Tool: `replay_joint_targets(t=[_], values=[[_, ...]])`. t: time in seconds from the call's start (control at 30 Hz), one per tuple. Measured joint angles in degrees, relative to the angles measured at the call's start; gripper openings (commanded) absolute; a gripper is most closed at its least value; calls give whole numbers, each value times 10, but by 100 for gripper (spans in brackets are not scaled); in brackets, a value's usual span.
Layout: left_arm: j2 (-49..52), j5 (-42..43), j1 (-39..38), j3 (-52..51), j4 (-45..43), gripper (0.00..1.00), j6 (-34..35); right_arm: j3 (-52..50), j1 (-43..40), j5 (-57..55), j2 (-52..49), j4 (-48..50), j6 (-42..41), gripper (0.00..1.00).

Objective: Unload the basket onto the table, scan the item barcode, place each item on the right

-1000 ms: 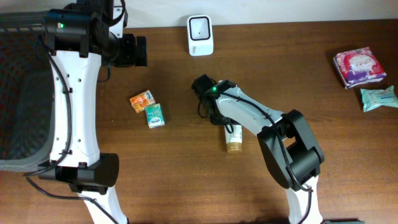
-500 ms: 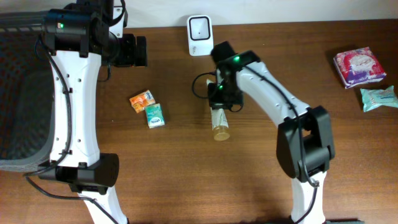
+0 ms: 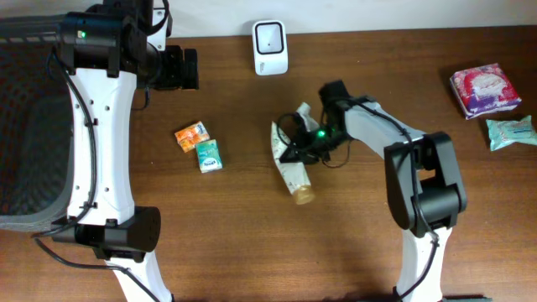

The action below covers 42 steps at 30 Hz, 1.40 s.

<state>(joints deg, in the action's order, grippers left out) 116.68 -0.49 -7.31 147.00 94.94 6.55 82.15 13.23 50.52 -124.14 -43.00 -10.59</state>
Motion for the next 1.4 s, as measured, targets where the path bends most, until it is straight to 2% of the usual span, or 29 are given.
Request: replay_joint_targets(t=[0.1,0.17,0.2,0.27,0.3,0.33,0.37,0.47,0.6,0.63,0.73,0.77,0.8,0.87,0.9,0.93,0.97,1.03,1.17,1.23,1.3,1.4], values=[[0,0,0,0,0,99,0,-20,-61,-20,0,-25,-24,36],[0,0,0,0,0,99,0,1,-96,-45,-1,-82,-28,48],[0,0,0,0,-1,99,0,29,-113,-70,-1,-137,-23,56],[0,0,0,0,0,99,0,118,-132,-119,-1,-233,1,60],[0,0,0,0,-1,99,0,159,-132,-136,0,-283,16,72],[0,0,0,0,-1,99,0,227,-125,-158,6,-344,45,75],[0,0,0,0,0,99,0,256,-116,-174,7,-379,58,75],[0,0,0,0,0,99,0,270,-50,-249,10,-383,70,72],[0,0,0,0,0,99,0,243,56,-428,9,-324,-22,72],[0,0,0,0,0,99,0,228,81,-472,9,-308,-51,67],[0,0,0,0,0,99,0,195,106,-518,9,-265,-82,68],[0,0,0,0,0,99,0,175,119,-537,9,-242,-89,63],[0,0,0,0,0,99,0,158,126,-547,9,-224,-92,53],[0,0,0,0,0,99,0,130,129,-555,9,-190,-99,44],[0,0,0,0,0,99,0,114,129,-557,9,-170,-100,35],[0,0,0,0,0,99,0,100,129,-559,9,-151,-103,20],[0,0,0,0,0,99,0,91,129,-565,9,-139,-104,13],[0,0,0,0,0,99,0,90,129,-573,14,-139,-107,4],[0,0,0,0,-1,99,0,114,128,-568,19,-153,-97,4],[0,0,0,0,0,99,0,174,128,-556,3,-145,-67,4],[0,0,0,0,-1,99,0,231,128,-552,1,-92,-38,4],[0,0,0,0,0,99,0,287,128,-551,1,55,-12,4]])
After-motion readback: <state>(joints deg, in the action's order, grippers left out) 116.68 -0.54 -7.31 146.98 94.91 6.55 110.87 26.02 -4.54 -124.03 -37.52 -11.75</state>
